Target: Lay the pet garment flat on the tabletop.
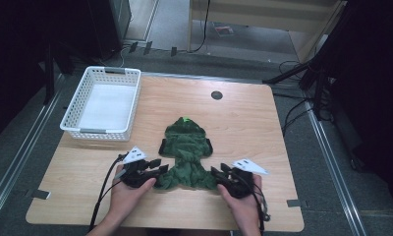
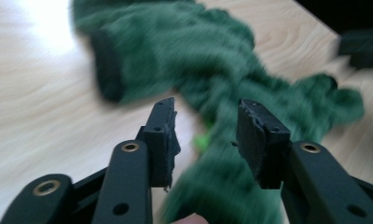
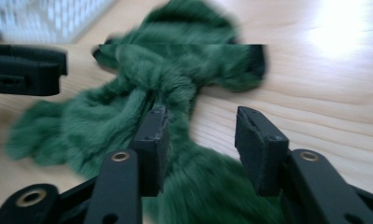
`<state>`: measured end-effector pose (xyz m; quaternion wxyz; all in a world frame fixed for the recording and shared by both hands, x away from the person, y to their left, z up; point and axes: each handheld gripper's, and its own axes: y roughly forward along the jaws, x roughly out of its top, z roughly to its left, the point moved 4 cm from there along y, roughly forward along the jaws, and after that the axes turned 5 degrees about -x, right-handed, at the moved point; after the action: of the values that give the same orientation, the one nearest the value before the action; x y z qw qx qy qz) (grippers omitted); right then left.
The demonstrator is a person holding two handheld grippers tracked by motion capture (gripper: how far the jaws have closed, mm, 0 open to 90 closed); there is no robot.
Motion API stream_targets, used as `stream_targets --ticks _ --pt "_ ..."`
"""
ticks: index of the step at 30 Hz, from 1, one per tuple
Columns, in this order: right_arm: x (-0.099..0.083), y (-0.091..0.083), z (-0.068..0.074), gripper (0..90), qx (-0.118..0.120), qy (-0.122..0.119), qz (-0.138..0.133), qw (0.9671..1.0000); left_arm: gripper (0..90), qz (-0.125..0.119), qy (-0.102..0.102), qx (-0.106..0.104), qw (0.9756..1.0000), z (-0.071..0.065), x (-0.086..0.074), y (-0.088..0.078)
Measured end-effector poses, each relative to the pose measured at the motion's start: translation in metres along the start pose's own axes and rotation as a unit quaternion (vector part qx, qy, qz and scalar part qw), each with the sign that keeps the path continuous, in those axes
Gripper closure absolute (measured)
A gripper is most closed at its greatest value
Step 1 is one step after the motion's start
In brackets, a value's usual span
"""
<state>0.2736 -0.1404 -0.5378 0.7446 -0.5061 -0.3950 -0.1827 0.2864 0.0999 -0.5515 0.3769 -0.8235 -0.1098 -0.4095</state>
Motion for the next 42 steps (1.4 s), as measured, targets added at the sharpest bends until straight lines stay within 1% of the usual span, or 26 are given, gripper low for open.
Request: stream_targets --ticks 1,2,4,6,7,9,11,13,15,16,18,20,22,24,26,27,28,29,31,33,34,36,38,40,41,42 --pt "0.001 0.02 0.008 51.7 -0.012 -0.014 0.016 0.9997 52.0 0.01 0.0 0.002 0.9999 -0.002 0.002 0.006" --pt "0.001 0.02 0.008 51.7 -0.012 -0.014 0.016 0.9997 52.0 0.025 0.004 0.006 0.9997 -0.005 0.004 0.014" --pt "0.002 0.036 0.013 47.8 -0.024 -0.022 0.031 0.999 50.9 0.046 0.024 0.03 0.9982 -0.009 0.006 0.027" --pt "0.001 0.048 0.017 49.3 -0.039 -0.034 0.044 0.9977 57.0 0.057 0.035 0.053 0.9964 -0.009 0.006 0.033" --pt "0.001 0.051 0.018 52.5 -0.041 -0.04 0.045 0.9974 62.5 0.059 0.037 0.064 0.9955 -0.007 0.005 0.036" --pt "-0.001 0.057 0.022 67.3 -0.044 -0.064 0.056 0.9954 77.4 0.066 0.05 0.076 0.9936 -0.005 0.004 0.036" --pt "-0.001 0.056 0.023 79.7 -0.059 -0.082 0.056 0.9933 86.0 0.068 0.067 0.096 0.9908 -0.002 0.004 0.035" --pt "0.0 0.054 0.02 83.1 -0.074 -0.088 0.05 0.9921 88.8 0.062 0.077 0.119 0.9879 0.003 0.005 0.032" --pt "0.001 0.053 0.018 83.5 -0.09 -0.096 0.046 0.9902 89.2 0.057 0.075 0.133 0.9866 0.008 0.007 0.028" --pt "0.001 0.053 0.018 83.4 -0.084 -0.096 0.047 0.9907 89.1 0.05 0.072 0.135 0.987 0.01 0.008 0.027" --pt "0.003 0.052 0.021 81.3 -0.065 -0.097 0.041 0.9923 85.1 0.034 0.058 0.111 0.9916 0.008 0.01 0.024" --pt "0.006 0.047 0.028 76.5 -0.035 -0.092 0.02 0.9949 72.3 0.02 0.054 0.094 0.9939 0.002 0.013 0.019" --pt "0.012 0.039 0.033 70.7 -0.021 -0.088 -0.007 0.9958 62.0 0.019 0.033 0.07 0.9968 0.0 0.013 0.015" --pt "0.015 0.036 0.033 65.2 -0.017 -0.078 -0.012 0.9968 52.2 0.035 0.018 0.054 0.9978 0.0 0.01 0.017" --pt "0.011 0.041 0.032 61.0 -0.003 -0.066 0.013 0.9977 49.1 0.052 0.025 0.057 0.9967 -0.001 0.004 0.021" --pt "0.008 0.045 0.032 60.8 -0.006 -0.07 0.028 0.9971 48.7 0.06 0.029 0.058 0.9961 -0.001 0.001 0.023" --pt "0.004 0.049 0.032 63.6 -0.017 -0.079 0.04 0.9959 51.9 0.067 0.035 0.064 0.9951 0.0 -0.001 0.025" --pt "0.001 0.051 0.032 70.7 -0.027 -0.081 0.046 0.9953 59.4 0.069 0.041 0.068 0.9945 -0.001 -0.003 0.026" --pt "0.0 0.053 0.031 81.9 -0.036 -0.086 0.042 0.9948 74.6 0.062 0.05 0.073 0.9942 -0.003 -0.001 0.023" --pt "0.007 0.048 0.033 85.3 -0.04 -0.084 0.016 0.9955 80.6 0.043 0.054 0.085 0.994 -0.004 0.006 0.017" --pt "0.012 0.043 0.035 85.6 -0.037 -0.085 0.0 0.9957 81.2 0.029 0.047 0.081 0.9952 -0.005 0.011 0.012" --pt "0.023 0.034 0.039 85.8 -0.033 -0.09 -0.029 0.995 81.4 0.006 0.046 0.084 0.9954 -0.005 0.019 0.003" --pt "0.03 0.027 0.042 85.8 -0.032 -0.092 -0.049 0.994 80.7 -0.011 0.034 0.072 0.9968 -0.007 0.024 -0.004" --pt "0.032 0.026 0.044 85.5 -0.026 -0.098 -0.048 0.9937 78.4 0.008 0.029 0.057 0.998 -0.007 0.023 -0.003" --pt "0.031 0.029 0.044 84.9 -0.027 -0.103 -0.041 0.9935 75.9 0.027 0.029 0.05 0.998 -0.007 0.02 0.001" --pt "0.028 0.033 0.044 83.7 -0.027 -0.109 -0.023 0.9934 74.1 0.045 0.037 0.055 0.9968 -0.006 0.016 0.004"
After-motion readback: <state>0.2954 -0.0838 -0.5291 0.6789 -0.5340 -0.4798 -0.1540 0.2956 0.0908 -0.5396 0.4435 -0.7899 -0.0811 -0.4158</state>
